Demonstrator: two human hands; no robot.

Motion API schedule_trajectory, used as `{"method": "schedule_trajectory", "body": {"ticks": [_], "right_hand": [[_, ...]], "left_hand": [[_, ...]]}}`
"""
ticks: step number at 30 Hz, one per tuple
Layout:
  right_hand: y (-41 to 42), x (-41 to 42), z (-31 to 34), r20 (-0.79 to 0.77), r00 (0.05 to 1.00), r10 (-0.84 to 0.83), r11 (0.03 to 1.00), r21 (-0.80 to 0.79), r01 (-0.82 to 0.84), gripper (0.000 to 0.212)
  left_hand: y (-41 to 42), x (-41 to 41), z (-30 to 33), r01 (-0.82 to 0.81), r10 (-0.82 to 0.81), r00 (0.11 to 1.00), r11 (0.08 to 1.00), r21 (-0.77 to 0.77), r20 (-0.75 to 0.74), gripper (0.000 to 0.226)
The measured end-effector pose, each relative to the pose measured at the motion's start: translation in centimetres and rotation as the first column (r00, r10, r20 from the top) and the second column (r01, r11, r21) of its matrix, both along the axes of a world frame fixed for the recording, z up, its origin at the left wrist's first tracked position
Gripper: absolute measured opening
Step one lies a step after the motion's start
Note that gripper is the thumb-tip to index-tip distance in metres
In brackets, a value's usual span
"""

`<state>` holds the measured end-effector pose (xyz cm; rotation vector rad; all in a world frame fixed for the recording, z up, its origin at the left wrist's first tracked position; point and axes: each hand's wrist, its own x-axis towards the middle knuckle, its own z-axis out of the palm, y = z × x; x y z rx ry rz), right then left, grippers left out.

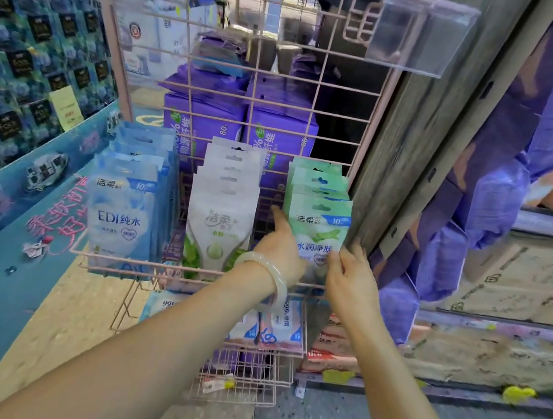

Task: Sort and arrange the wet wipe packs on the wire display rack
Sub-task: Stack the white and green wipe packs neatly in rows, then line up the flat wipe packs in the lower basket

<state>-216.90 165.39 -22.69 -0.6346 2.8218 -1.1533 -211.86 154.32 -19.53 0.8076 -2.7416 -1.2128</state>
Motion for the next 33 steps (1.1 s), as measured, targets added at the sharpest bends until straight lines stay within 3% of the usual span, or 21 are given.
{"method": "schedule_trajectory", "body": {"ticks": [3,5,7,8,10,12,14,15,21,24,27,30,33], "right_hand": [[1.2,1.5,0.6,-0.111,0.991,-0.077,0.97,-0.239,0.048,0.033],[1.8,3.5,0.8,-0.292,0.951,-0.103,0.904,-0.426,-0.032,0.027],[1.9,5.7,-0.1,-0.431,0.902,-0.026,0.859,-0.471,-0.2,0.02],[1.7,6.7,-1.1,-0.443,0.895,0.047,0.851,-0.451,-0.268,0.018],[0.9,8.1,-4.2,-0.32,0.924,0.21,0.872,-0.366,-0.325,0.016],[0.1,9.2,-8.0,-0.07,0.948,0.31,0.919,-0.234,-0.317,0.017],[-0.5,9.7,-11.2,0.227,0.924,0.309,0.95,-0.131,-0.285,0.023],[-0.7,9.7,-12.3,0.298,0.91,0.289,0.957,-0.097,-0.273,0.027],[-5.9,7.4,-14.4,0.212,0.921,0.328,0.941,0.012,-0.338,0.055],[-10.1,5.5,-15.4,0.174,0.931,0.32,0.939,0.068,-0.336,0.074],[-13.6,4.0,-16.6,0.136,0.942,0.307,0.917,0.224,-0.331,0.084],[-15.5,2.9,-17.7,0.121,0.948,0.295,0.922,0.224,-0.315,0.08],[-16.7,1.9,-18.4,0.197,0.948,0.248,0.944,0.169,-0.282,0.069]], "left_hand": [[0.8,2.6,0.3,0.008,-0.015,0.981,0.999,-0.036,-0.193,0.095],[1.5,5.9,-0.6,0.021,-0.048,0.89,0.998,-0.065,-0.454,0.067],[1.9,9.2,-2.6,0.062,-0.045,0.81,0.998,0.009,-0.585,0.036],[1.9,10.5,-4.0,0.059,-0.009,0.819,0.996,0.068,-0.574,0.028],[1.2,12.0,-7.4,-0.007,0.1,0.887,0.979,0.202,-0.452,0.027],[-0.2,13.0,-11.1,-0.127,0.212,0.942,0.944,0.304,-0.262,0.03],[-2.1,14.3,-14.0,-0.281,0.331,0.937,0.902,0.328,-0.108,0.037],[-3.0,15.0,-15.1,-0.34,0.38,0.922,0.884,0.321,-0.072,0.039],[-8.8,16.8,-18.5,-0.496,0.512,0.858,0.843,0.208,-0.03,0.033],[-10.4,16.2,-19.2,-0.444,0.444,0.896,0.895,0.032,0.026,0.044],[-12.3,14.7,-19.4,-0.33,0.339,0.936,0.939,-0.095,0.093,0.053],[-14.0,13.1,-19.7,-0.318,0.327,0.921,0.945,-0.079,0.213,0.054],[-14.9,11.6,-20.5,-0.306,0.274,0.923,0.949,0.083,0.27,0.059]]}}
